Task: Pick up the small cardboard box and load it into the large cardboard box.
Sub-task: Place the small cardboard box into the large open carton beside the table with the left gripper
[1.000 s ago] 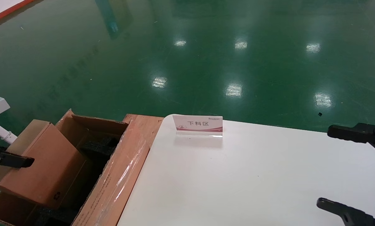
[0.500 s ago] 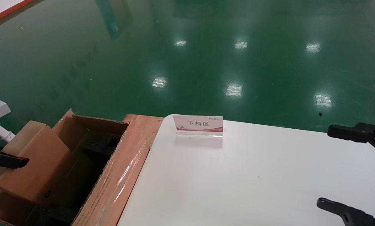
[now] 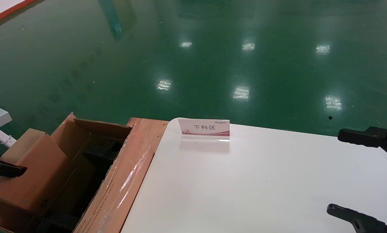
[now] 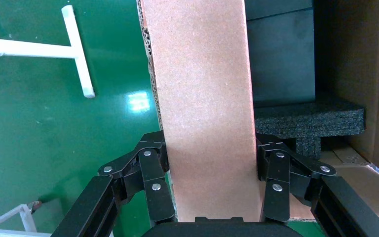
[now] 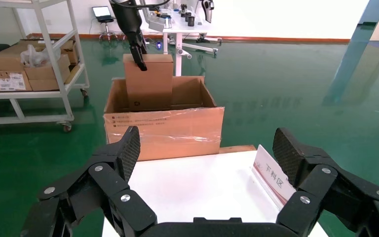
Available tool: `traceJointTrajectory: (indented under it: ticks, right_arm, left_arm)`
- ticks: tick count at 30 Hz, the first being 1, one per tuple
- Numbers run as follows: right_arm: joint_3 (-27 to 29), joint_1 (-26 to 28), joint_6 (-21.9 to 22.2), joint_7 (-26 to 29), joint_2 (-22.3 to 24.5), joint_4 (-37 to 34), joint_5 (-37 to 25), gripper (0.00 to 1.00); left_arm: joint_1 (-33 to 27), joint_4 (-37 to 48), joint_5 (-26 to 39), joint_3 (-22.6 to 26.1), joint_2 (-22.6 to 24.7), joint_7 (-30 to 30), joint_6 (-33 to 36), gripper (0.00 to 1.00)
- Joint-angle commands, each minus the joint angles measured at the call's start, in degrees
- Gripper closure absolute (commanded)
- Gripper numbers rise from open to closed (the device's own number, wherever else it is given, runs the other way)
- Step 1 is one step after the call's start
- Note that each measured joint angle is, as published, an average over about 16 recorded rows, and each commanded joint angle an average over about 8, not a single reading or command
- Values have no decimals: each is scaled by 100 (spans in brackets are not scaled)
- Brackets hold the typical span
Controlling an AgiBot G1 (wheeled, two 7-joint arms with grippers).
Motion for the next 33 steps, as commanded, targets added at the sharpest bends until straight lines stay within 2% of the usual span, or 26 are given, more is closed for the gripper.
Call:
traceJointTrajectory:
  ticks: [1, 33]
  right_arm:
    - [-1, 0, 0, 0, 0, 0, 0, 0]
    - [-10, 2, 4, -5, 4, 0, 7, 0]
  left_arm:
    - [27, -5, 15, -5, -8, 3, -29, 100]
    - [644, -9, 122, 67, 24, -8, -996, 100]
